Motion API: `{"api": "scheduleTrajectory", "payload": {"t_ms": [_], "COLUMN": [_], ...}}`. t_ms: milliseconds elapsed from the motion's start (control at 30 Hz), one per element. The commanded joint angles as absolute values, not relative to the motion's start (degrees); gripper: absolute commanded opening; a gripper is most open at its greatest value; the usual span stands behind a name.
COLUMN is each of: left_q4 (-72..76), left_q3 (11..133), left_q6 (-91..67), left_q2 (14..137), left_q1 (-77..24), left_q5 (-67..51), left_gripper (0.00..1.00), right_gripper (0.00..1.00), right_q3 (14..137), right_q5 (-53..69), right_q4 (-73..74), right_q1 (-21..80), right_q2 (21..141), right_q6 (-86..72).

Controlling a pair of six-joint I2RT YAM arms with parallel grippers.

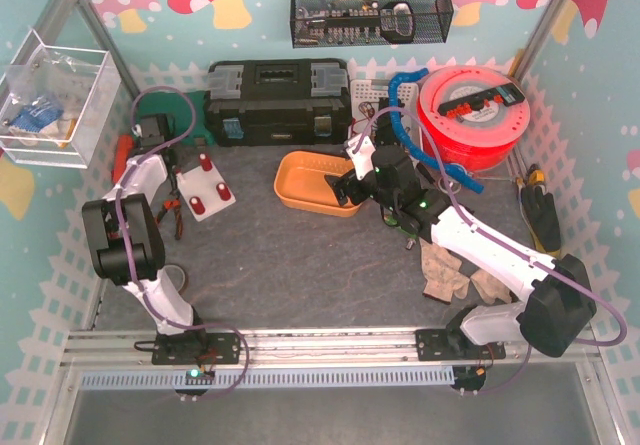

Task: Install the large spring

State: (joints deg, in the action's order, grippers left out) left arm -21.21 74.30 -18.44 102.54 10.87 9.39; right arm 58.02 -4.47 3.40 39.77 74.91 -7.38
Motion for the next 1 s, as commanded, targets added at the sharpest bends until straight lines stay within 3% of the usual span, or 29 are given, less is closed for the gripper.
{"api": "scheduleTrajectory", "payload": {"t_ms": [0, 167, 400, 733, 967], "left_q4": [-22.48, -22.34, -21.91, -21.45, -21.50], "left_q3": [74.73, 74.98, 75.92, 73.96, 71.89], "left_q6": [-18.10, -18.00, -19.71, -20.43, -22.38], "left_q2": [101.65, 102.95, 105.49, 103.34, 96.19], "left_q1": [11.35, 11.37, 11.39, 11.38, 11.28], "left_q5": [9.36, 9.22, 8.44, 6.58, 2.00], "left_gripper": [0.03, 0.09, 0.25, 0.57, 0.68], "right_gripper": [0.99, 0.99, 0.99, 0.99, 0.98], "right_q3": [57.83, 57.66, 58.43, 57.40, 58.30], "right_q5": [-4.22, -4.15, -4.43, -6.14, -15.70], "right_q4": [3.06, 3.16, 3.51, 3.08, 1.31], "right_q1": [39.64, 39.64, 39.64, 39.64, 39.64], "right_q2": [74.14, 74.02, 74.05, 71.88, 71.48], "right_q6": [-7.82, -8.08, -8.30, -9.31, -13.69]}}
